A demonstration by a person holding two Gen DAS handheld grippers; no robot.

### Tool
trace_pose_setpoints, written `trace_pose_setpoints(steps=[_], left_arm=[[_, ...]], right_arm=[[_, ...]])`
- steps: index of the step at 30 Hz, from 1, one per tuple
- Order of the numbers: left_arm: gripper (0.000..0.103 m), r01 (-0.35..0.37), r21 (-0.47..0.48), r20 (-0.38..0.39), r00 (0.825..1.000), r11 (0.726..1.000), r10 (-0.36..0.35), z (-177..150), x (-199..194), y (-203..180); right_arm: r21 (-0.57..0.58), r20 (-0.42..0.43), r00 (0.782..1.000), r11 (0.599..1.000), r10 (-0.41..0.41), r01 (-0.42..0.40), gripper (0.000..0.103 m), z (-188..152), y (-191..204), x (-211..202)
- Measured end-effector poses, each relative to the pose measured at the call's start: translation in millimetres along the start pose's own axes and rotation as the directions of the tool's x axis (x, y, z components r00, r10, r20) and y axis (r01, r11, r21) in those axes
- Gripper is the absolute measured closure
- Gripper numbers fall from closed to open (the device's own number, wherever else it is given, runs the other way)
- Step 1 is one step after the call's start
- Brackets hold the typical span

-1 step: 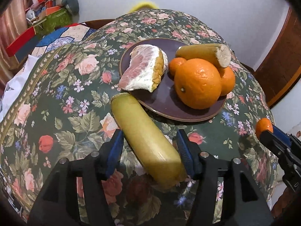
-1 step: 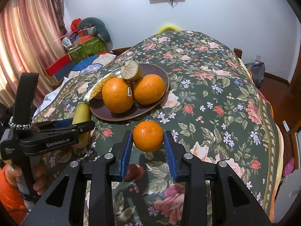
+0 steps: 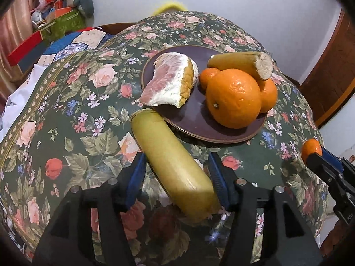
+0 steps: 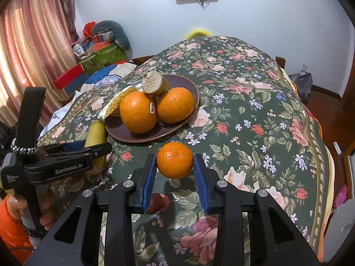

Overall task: Organize fruits
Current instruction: 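Grasp the yellow husk-wrapped cylinder with the left tool while the right tool lifts the tangerine, then lower the yellow cylinder onto the plate with the left tool while the right tool places the tangerine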

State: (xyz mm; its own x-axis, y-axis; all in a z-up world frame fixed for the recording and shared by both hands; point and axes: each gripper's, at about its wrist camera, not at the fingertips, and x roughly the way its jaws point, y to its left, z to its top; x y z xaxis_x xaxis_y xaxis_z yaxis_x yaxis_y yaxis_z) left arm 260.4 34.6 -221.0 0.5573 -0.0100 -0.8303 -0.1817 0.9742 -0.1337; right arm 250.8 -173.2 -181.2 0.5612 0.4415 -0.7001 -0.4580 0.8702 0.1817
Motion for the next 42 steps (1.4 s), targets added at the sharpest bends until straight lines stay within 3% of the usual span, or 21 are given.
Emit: trace_pose_setpoints(steps=[6,11,15,28,34,42], left_arm=[[0.053,0.048,0.025,-0.010,0.999,0.999,-0.048,-14.3,-12.9,-2.9],[0.065,0.098,0.117,-0.019,0.995,0.988,-0.097,-32.1,-28.6,-24.5],[0.067,0.112,0.180,-0.018,0.994,0.977,-0.111,-37.3,-33.5,-41.6],[0.068,0.127,0.127,-0.070,0.990,0.984,-0.119,-13.1,-4.7,-33.5],[0.069,0.125,0.151,0.002,0.992,0.981,-0.127,-6.5,-28.7,-35.2],[0.069,0.138,0.115,0.127,0.980,0.984,-0.152,21.1,-70.3,-22.1]], right_arm=[[0.000,0.013,1.000,1.000,-0.001,0.001,0.072,0.8,0.9,-7.4],[-0.001,0.023,1.000,1.000,-0.002,0.002,0.072,1.2,2.8,-13.6],[-0.003,0.027,1.000,1.000,0.000,0.000,0.072,1.7,4.0,-16.9],[-0.005,0.020,1.000,1.000,-0.003,0.003,0.072,1.3,1.3,-14.3],[0.000,0.034,0.999,1.000,-0.005,0.005,0.072,8.1,-1.4,-13.4],[-0.001,0.080,0.997,1.000,-0.002,0.002,0.072,23.9,0.3,-18.7]])
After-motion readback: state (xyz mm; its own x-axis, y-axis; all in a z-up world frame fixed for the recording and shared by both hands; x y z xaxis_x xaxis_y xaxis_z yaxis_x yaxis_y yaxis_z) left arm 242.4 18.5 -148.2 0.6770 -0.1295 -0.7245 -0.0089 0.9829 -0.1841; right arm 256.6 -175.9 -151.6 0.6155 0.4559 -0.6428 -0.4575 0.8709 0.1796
